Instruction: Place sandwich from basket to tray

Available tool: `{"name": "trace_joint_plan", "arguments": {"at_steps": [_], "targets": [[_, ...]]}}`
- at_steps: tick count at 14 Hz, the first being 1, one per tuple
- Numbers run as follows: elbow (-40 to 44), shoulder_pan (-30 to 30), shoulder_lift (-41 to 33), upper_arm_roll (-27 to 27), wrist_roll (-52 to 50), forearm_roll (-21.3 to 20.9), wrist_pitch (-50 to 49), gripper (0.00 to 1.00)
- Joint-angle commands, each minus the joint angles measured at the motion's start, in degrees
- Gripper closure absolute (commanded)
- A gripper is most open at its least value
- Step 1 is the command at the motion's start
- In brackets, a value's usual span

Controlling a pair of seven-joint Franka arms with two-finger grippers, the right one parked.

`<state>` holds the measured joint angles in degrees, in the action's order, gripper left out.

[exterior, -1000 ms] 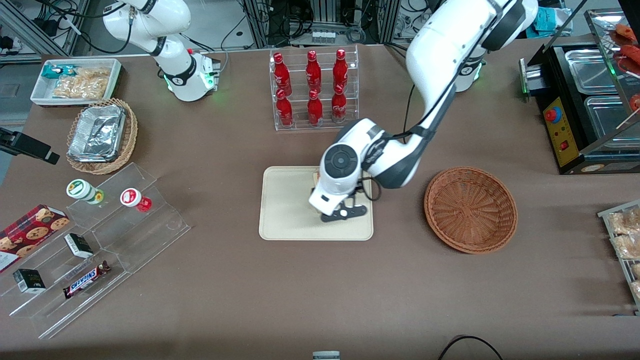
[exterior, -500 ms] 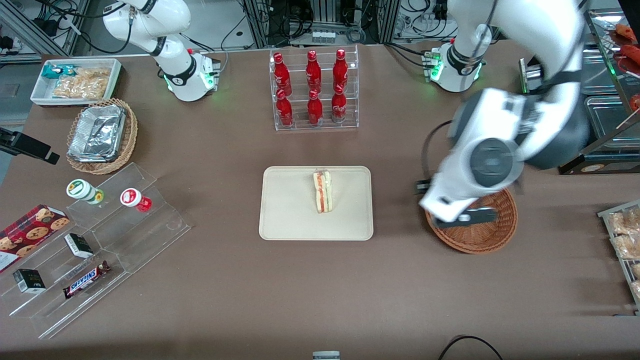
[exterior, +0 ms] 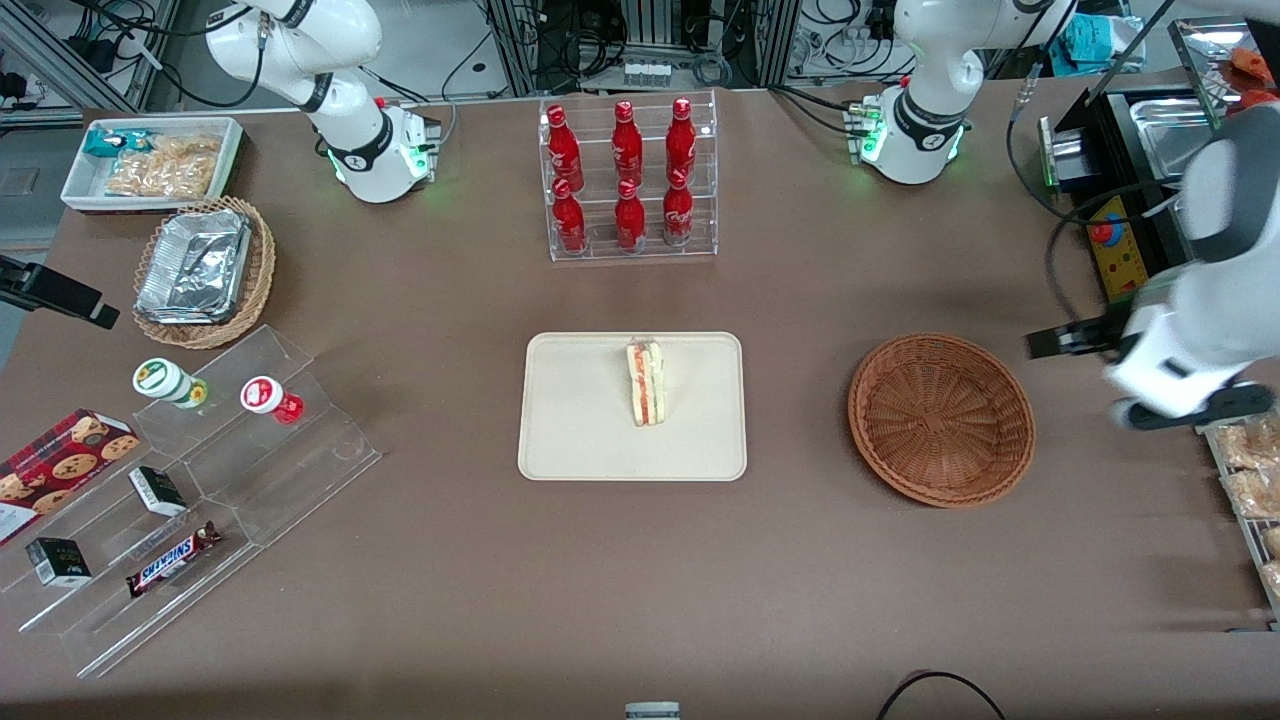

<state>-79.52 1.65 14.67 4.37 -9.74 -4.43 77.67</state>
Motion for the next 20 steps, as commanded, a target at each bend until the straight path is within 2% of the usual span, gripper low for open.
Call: {"name": "trace_joint_plan", "arguments": {"at_steps": [1,4,7,9,11,15,20], "targets": [[-0.8,1.2,-2.7,0.8,2.2,-2.1,-0.8,0.0],[2.3,0.6,-2.5,1.3,1.5,-2.3,-2.5,0.0],[3.3,0.5,-2.3,2.6,1.4,0.9,-2.2,0.0],[3.3,-0.4,-2.8,3.0,-0.6,0.9,-3.0,0.0],[2.5,-0.3,-4.5,2.9,-3.2,0.6,-6.9,0.0],[-3.5,0.1,-9.3,2.9,-3.8,1.7,-1.7,0.0],[-3.5,-0.2,-9.6,2.9,-6.7,2.0,-1.4,0.0]]}}
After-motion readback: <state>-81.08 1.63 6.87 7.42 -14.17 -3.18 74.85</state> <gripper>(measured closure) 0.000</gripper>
